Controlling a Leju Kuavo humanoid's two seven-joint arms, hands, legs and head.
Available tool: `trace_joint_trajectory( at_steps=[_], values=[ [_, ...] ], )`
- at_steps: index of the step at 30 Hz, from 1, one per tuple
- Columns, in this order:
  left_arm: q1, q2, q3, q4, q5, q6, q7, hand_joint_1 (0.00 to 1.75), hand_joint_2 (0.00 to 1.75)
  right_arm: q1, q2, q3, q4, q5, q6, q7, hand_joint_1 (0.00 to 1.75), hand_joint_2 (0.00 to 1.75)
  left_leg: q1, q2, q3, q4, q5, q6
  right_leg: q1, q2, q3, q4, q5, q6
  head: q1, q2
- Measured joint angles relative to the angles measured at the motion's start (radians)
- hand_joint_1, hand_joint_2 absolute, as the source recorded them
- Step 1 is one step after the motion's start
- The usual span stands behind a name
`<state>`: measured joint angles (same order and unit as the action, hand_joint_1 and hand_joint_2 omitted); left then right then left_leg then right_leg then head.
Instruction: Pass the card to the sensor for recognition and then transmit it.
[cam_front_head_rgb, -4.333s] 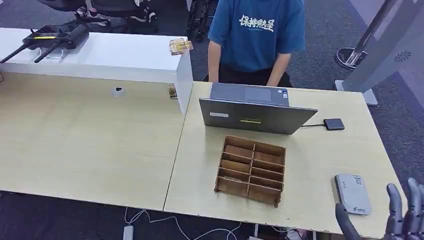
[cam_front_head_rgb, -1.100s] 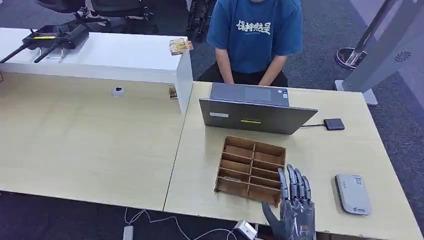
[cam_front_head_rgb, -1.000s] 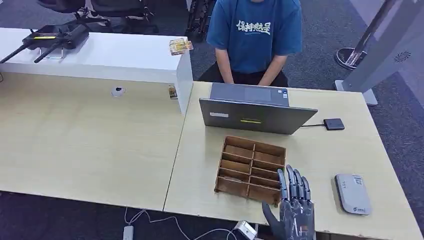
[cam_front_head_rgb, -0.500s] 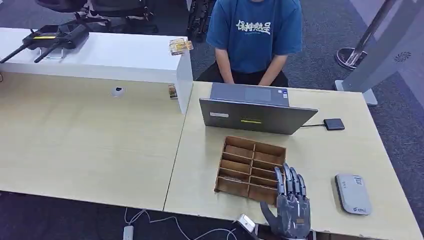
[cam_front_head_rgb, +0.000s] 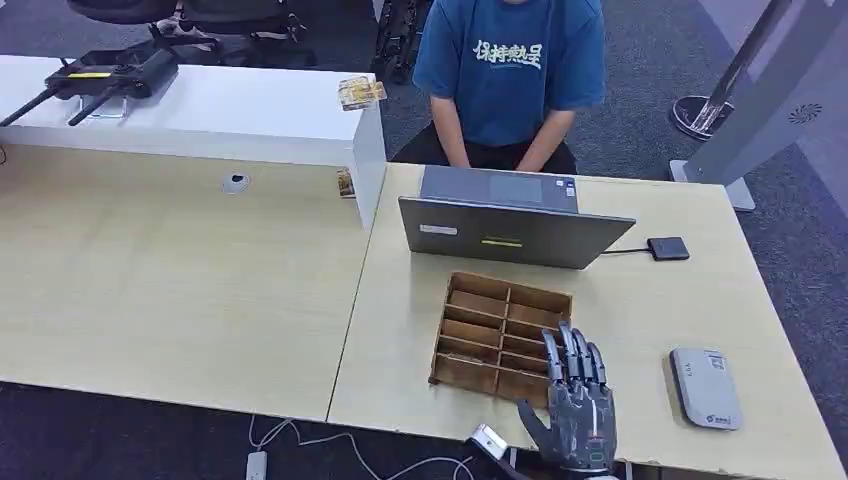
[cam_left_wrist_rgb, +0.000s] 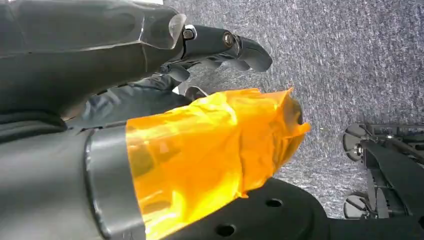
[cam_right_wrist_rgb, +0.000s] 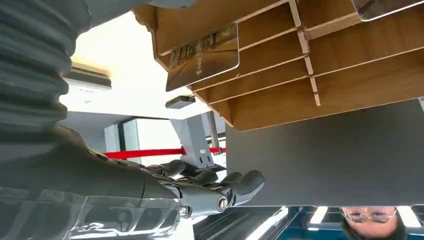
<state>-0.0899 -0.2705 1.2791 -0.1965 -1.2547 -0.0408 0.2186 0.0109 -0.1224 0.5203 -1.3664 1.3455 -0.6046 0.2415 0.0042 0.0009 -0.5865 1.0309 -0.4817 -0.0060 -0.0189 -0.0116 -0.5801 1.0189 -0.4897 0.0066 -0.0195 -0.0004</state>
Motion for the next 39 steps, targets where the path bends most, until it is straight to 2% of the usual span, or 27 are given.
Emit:
trace_joint_trajectory(
  at_steps=[4, 11, 18, 24, 32, 35, 39],
  values=[
    [0.000, 0.000, 0.000, 0.000, 0.003, 0.000, 0.000, 0.00, 0.00, -0.001, -0.006, 0.004, 0.000, -0.029, 0.028, 0.014, 0.00, 1.75, 0.000, 0.000, 0.000, 0.000, 0.000, 0.000, 0.000, 0.000, 0.000, 0.000, 0.000, 0.000, 0.000, 0.000],
    [0.000, 0.000, 0.000, 0.000, 0.020, 0.010, -0.004, 0.00, 0.00, 0.021, -0.057, 0.010, -0.053, -0.217, 0.152, 0.033, 0.00, 1.75, 0.000, 0.000, 0.000, 0.000, 0.000, 0.000, 0.000, 0.000, 0.000, 0.000, 0.000, 0.000, 0.000, 0.000],
    [0.000, 0.000, 0.000, 0.000, 0.034, 0.010, -0.012, 0.00, 0.00, 0.053, -0.108, 0.042, -0.136, -0.304, 0.184, 0.050, 0.00, 1.75, 0.000, 0.000, 0.000, 0.000, 0.000, 0.000, 0.000, 0.000, 0.000, 0.000, 0.000, 0.000, 0.000, 0.000],
    [0.000, -0.001, 0.000, 0.000, 0.039, 0.010, -0.012, 0.00, 0.00, 0.060, -0.130, 0.060, -0.176, -0.316, 0.188, 0.052, 0.00, 1.75, 0.000, 0.000, 0.000, 0.000, 0.000, 0.000, 0.000, 0.000, 0.000, 0.000, 0.000, 0.000, 0.000, 0.000],
    [0.000, -0.001, 0.000, 0.000, 0.034, 0.009, -0.012, 0.00, 0.00, 0.054, -0.129, 0.066, -0.180, -0.269, 0.156, 0.040, 0.00, 1.75, 0.000, 0.000, 0.000, 0.000, 0.000, 0.000, 0.000, 0.000, 0.000, 0.000, 0.000, 0.000, 0.000, 0.000],
    [0.000, -0.001, 0.000, 0.000, 0.024, 0.003, -0.012, 0.00, 0.00, 0.017, -0.092, 0.069, -0.155, -0.205, 0.096, 0.021, 0.00, 1.75, 0.000, 0.000, 0.000, 0.000, 0.000, 0.000, 0.000, 0.000, 0.000, 0.000, 0.000, 0.000, 0.000, 0.000],
    [0.000, -0.001, 0.000, 0.000, 0.020, 0.002, -0.012, 0.00, 0.00, -0.002, -0.068, 0.069, -0.131, -0.188, 0.078, 0.013, 0.00, 1.75, 0.000, 0.000, 0.000, 0.000, 0.000, 0.000, 0.000, 0.000, 0.000, 0.000, 0.000, 0.000, 0.000, 0.000]
  ],
)
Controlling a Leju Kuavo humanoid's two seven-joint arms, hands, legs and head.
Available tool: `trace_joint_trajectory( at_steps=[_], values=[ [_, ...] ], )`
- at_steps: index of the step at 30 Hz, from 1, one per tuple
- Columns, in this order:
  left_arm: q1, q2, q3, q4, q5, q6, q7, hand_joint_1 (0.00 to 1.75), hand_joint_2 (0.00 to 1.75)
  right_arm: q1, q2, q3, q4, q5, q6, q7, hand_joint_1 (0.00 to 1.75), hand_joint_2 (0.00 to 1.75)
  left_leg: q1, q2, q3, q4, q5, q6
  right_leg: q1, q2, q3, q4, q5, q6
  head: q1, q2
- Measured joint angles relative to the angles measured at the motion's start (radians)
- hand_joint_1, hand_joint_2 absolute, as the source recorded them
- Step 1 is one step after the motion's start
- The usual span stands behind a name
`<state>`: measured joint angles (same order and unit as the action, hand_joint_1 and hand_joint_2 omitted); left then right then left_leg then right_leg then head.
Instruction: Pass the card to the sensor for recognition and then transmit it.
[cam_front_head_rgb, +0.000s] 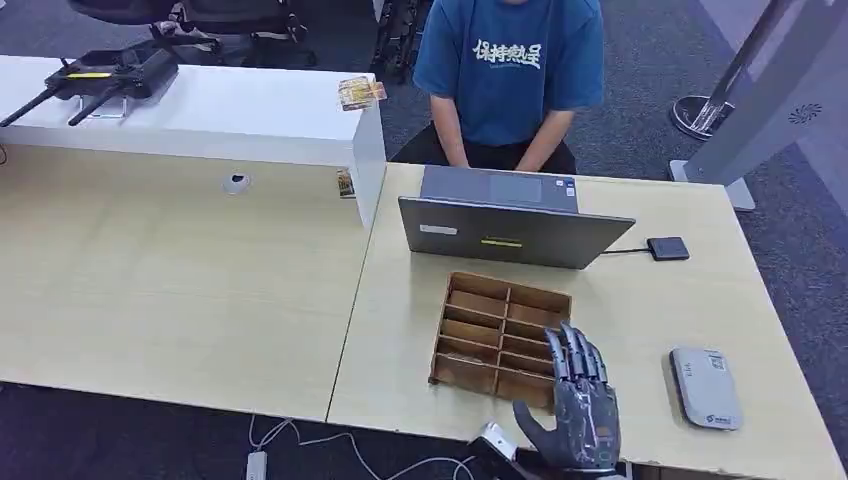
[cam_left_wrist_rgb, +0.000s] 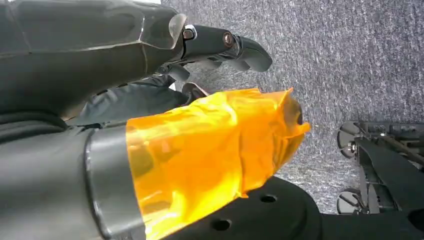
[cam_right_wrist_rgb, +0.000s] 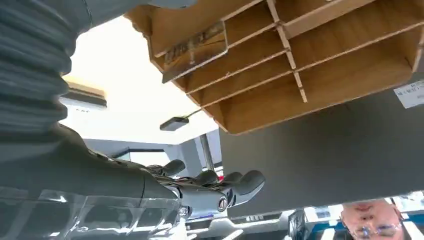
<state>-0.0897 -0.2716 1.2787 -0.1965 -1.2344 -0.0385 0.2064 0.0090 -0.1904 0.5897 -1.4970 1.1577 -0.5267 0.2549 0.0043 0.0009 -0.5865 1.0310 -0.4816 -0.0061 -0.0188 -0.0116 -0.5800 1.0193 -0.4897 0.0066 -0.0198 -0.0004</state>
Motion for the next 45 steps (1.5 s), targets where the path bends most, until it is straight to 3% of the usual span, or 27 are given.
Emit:
trace_joint_trajectory(
  at_steps=[9, 19, 29, 45],
  values=[
    [0.000, 0.000, 0.000, 0.000, -0.013, -0.002, 0.007, 0.00, 0.00, -0.055, 0.044, -0.005, 0.105, 0.043, -0.025, -0.002, 0.00, 1.75, 0.000, 0.000, 0.000, 0.000, 0.000, 0.000, 0.000, 0.000, 0.000, 0.000, 0.000, 0.000, 0.000, 0.000],
    [0.000, 0.000, 0.000, 0.000, -0.019, 0.000, 0.015, 0.00, 0.00, -0.055, 0.036, -0.018, 0.146, 0.082, 0.089, 0.062, 0.00, 1.75, 0.000, 0.000, 0.000, 0.000, 0.000, 0.000, 0.000, 0.000, 0.000, 0.000, 0.000, 0.000, 0.000, 0.000],
    [0.000, 0.000, 0.000, 0.000, -0.013, 0.001, 0.015, 0.00, 0.00, -0.040, 0.014, -0.018, 0.123, 0.102, 0.112, 0.101, 0.00, 1.75, 0.000, 0.000, 0.000, 0.000, 0.000, 0.000, 0.000, 0.000, 0.000, 0.000, 0.000, 0.000, 0.000, 0.000],
    [0.000, 0.000, 0.000, 0.000, -0.007, 0.002, 0.013, 0.00, 0.00, -0.021, 0.012, -0.018, 0.068, 0.084, 0.106, 0.098, 0.00, 1.75, 0.000, 0.000, 0.000, 0.000, 0.000, 0.000, 0.000, 0.000, 0.000, 0.000, 0.000, 0.000, 0.000, 0.000]
  ],
)
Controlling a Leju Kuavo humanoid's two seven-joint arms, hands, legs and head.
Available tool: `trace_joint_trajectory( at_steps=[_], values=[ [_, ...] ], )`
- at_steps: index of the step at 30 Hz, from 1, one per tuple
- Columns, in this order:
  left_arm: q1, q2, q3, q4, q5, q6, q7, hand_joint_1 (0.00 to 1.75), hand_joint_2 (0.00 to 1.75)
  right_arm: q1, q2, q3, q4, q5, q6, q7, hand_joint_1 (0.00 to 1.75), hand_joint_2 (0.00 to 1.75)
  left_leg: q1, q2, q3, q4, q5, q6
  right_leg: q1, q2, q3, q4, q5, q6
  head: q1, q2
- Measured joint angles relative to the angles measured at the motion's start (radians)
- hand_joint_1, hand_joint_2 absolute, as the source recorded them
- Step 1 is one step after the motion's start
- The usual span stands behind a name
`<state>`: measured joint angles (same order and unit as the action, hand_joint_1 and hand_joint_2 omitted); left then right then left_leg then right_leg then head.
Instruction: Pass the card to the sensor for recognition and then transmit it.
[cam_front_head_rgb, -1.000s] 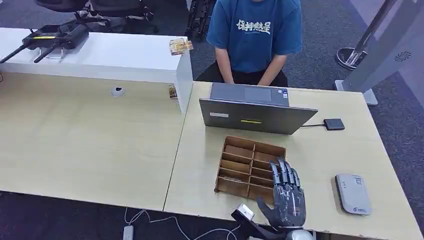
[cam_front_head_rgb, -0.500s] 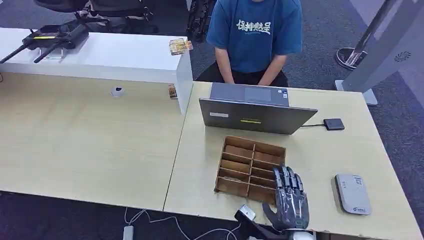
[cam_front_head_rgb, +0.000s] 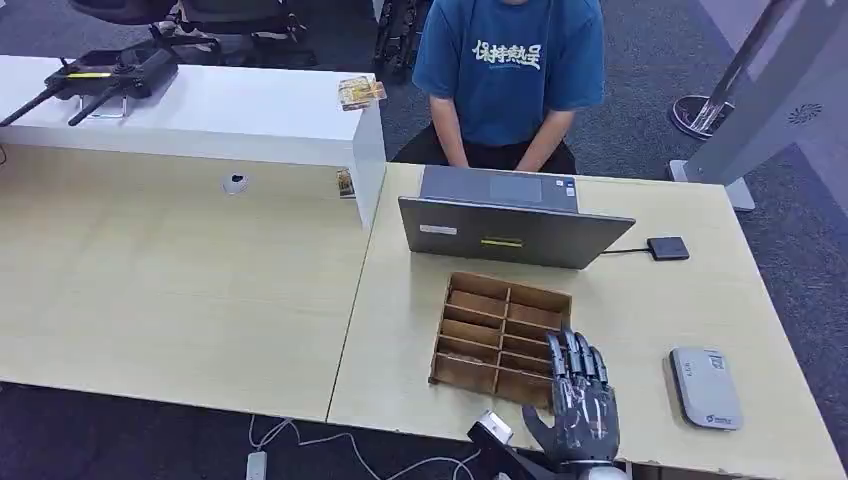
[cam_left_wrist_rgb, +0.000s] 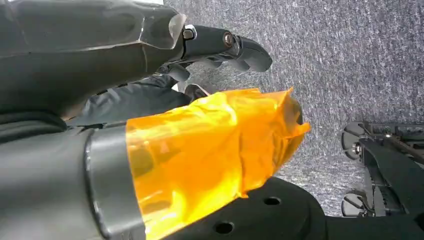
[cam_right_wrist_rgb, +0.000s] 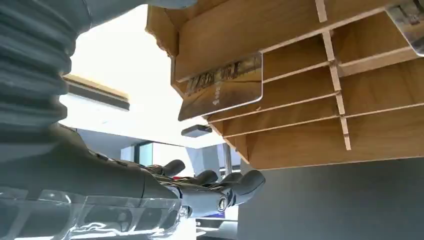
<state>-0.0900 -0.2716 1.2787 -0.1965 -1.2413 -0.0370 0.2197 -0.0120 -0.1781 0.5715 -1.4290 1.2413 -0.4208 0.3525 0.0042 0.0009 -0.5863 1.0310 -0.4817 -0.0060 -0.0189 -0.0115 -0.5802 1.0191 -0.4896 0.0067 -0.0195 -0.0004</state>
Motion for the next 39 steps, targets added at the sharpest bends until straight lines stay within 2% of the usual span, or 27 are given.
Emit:
trace_joint_trajectory(
  at_steps=[39],
  values=[
    [0.000, 0.000, 0.000, 0.000, 0.002, 0.000, 0.000, 0.00, 0.00, -0.007, -0.003, 0.000, 0.004, 0.020, 0.021, 0.006, 0.00, 1.75, 0.000, 0.000, 0.000, 0.000, 0.000, 0.000, 0.000, 0.000, 0.000, 0.000, 0.000, 0.000, 0.000, 0.000]
  ],
)
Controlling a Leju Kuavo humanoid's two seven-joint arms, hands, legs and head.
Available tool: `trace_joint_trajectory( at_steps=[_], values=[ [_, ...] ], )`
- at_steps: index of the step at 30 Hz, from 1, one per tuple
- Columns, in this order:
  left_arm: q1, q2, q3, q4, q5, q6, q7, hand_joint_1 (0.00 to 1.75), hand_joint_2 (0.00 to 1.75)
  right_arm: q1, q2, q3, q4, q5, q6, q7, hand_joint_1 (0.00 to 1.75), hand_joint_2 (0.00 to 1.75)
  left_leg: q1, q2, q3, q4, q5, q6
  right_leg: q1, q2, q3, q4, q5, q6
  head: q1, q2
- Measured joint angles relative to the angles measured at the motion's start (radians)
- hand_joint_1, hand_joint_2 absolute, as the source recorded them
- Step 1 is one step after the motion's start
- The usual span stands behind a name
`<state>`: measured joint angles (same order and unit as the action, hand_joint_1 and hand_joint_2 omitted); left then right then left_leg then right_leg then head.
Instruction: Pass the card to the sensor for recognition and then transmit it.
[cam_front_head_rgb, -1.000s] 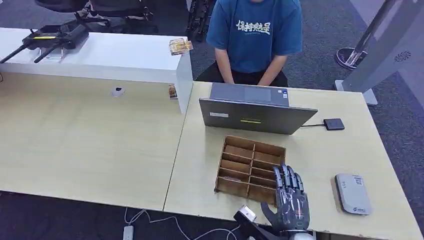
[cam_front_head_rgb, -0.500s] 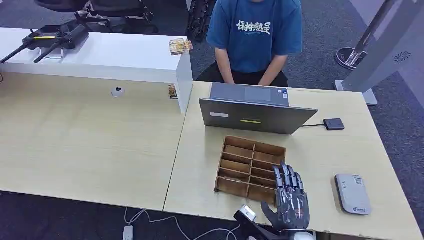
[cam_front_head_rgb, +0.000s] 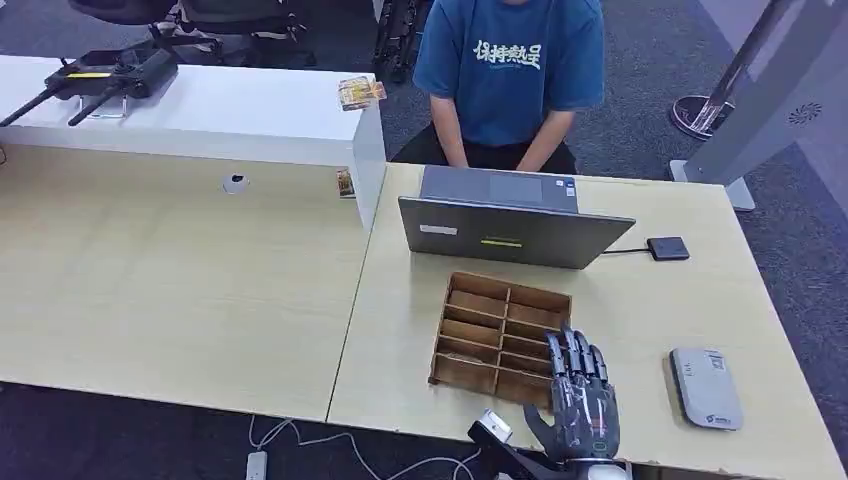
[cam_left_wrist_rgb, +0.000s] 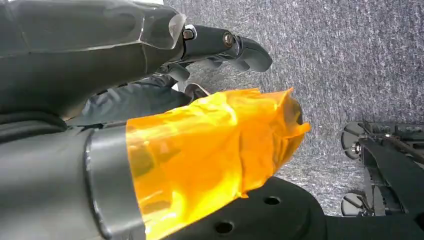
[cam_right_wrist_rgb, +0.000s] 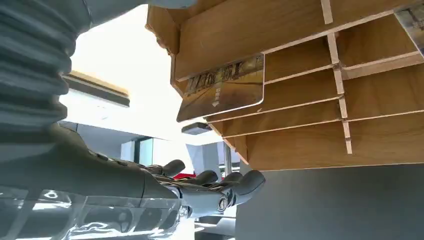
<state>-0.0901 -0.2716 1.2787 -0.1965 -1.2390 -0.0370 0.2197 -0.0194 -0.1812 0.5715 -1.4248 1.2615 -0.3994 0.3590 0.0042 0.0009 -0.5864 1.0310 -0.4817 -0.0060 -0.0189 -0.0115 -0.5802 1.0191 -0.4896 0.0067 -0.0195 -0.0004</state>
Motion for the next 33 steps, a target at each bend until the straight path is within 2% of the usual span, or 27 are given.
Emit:
trace_joint_trajectory(
  at_steps=[18, 19, 20, 21, 22, 23, 24, 33],
  values=[
    [0.000, 0.000, 0.000, 0.000, 0.002, 0.000, 0.000, 0.00, 0.00, 0.000, -0.006, 0.000, -0.005, -0.002, 0.015, 0.006, 0.00, 1.75, 0.000, 0.000, 0.000, 0.000, 0.000, 0.000, 0.000, 0.000, 0.000, 0.000, 0.000, 0.000, 0.000, 0.000],
    [0.000, 0.000, 0.000, 0.000, 0.003, 0.000, 0.000, 0.00, 0.00, 0.000, -0.007, 0.000, -0.006, -0.002, 0.018, 0.006, 0.05, 1.75, 0.000, 0.000, 0.000, 0.000, 0.000, 0.000, 0.000, 0.000, 0.000, 0.000, 0.000, 0.000, 0.000, 0.000],
    [0.000, 0.000, 0.000, 0.000, 0.003, 0.000, 0.000, 0.00, 0.00, 0.000, -0.007, 0.001, -0.006, -0.004, 0.021, 0.006, 0.16, 1.75, 0.000, 0.000, 0.000, 0.000, 0.000, 0.000, 0.000, 0.000, 0.000, 0.000, 0.000, 0.000, 0.000, 0.000],
    [0.000, 0.000, 0.000, 0.000, 0.003, 0.000, 0.000, 0.00, 0.00, 0.000, -0.008, 0.001, -0.006, -0.004, 0.021, 0.006, 0.44, 1.75, 0.000, 0.000, 0.000, 0.000, 0.000, 0.000, 0.000, 0.000, 0.000, 0.000, 0.000, 0.000, 0.000, 0.000],
    [0.000, 0.000, 0.000, 0.000, 0.003, 0.000, 0.000, 0.00, 0.00, 0.000, -0.008, 0.001, -0.006, -0.005, 0.022, 0.006, 1.08, 1.75, 0.000, 0.000, 0.000, 0.000, 0.000, 0.000, 0.000, 0.000, 0.000, 0.000, 0.000, 0.000, 0.000, 0.000],
    [0.000, 0.000, 0.000, 0.000, 0.003, 0.000, 0.000, 0.00, 0.00, 0.000, -0.009, 0.001, -0.006, -0.005, 0.023, 0.006, 1.50, 1.75, 0.000, 0.000, 0.000, 0.000, 0.000, 0.000, 0.000, 0.000, 0.000, 0.000, 0.000, 0.000, 0.000, 0.000],
    [0.000, -0.001, 0.000, 0.000, 0.003, 0.000, 0.000, 0.00, 0.00, 0.000, -0.009, 0.001, -0.006, -0.005, 0.024, 0.006, 1.73, 1.75, 0.000, 0.000, 0.000, 0.000, 0.000, 0.000, 0.000, 0.000, 0.000, 0.000, 0.000, 0.000, 0.000, 0.000],
    [0.000, -0.001, 0.000, 0.000, 0.003, 0.000, 0.000, 0.00, 0.00, 0.000, -0.010, 0.001, -0.006, -0.007, 0.026, 0.007, 1.75, 1.75, 0.000, 0.000, 0.000, 0.000, 0.000, 0.000, 0.000, 0.000, 0.000, 0.000, 0.000, 0.000, 0.000, 0.000]
  ],
)
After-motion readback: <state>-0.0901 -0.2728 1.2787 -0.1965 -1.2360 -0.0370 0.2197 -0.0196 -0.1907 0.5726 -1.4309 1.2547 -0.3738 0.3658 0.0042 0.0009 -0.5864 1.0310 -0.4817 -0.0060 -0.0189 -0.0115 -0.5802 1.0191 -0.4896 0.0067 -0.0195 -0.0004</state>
